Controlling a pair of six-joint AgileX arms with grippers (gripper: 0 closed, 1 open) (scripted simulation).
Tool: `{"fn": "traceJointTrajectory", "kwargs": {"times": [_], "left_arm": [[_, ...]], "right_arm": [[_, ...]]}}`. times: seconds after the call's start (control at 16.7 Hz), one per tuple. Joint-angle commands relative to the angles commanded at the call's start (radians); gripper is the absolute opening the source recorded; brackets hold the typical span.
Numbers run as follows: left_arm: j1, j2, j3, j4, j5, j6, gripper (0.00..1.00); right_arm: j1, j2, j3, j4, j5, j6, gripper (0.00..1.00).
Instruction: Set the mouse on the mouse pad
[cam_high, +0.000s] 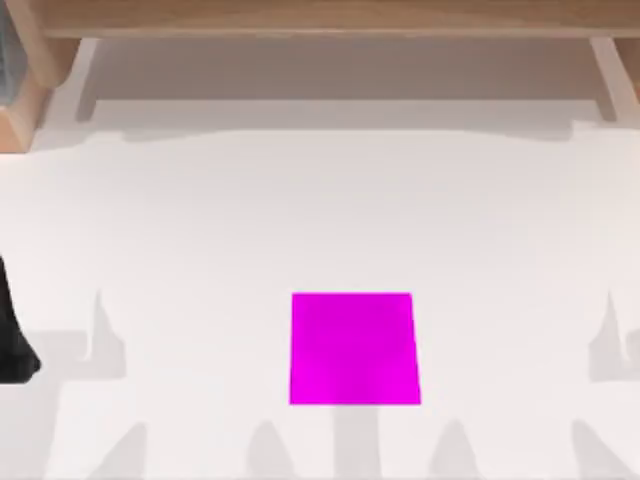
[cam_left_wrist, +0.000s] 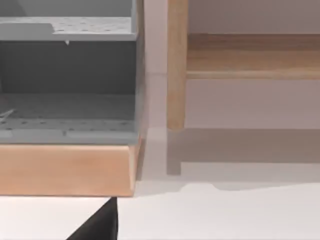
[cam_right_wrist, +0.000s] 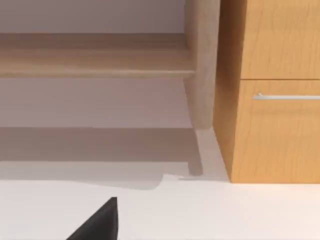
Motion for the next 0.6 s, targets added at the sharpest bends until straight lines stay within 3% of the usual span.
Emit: {"fn": "traceJointTrajectory", "kwargs": {"times": [0.3, 0.6], "left_arm": [[0.0, 0.0, 0.0, 0.0, 0.0, 0.0, 1.0], [0.0, 0.0, 0.0, 0.0, 0.0, 0.0, 1.0]], "right_arm": [[-0.002, 0.064, 0.061, -0.054, -0.002, -0.021, 1.0], [-0.018, 0.383, 0.314, -0.275, -0.003, -0.107, 1.0]]}}
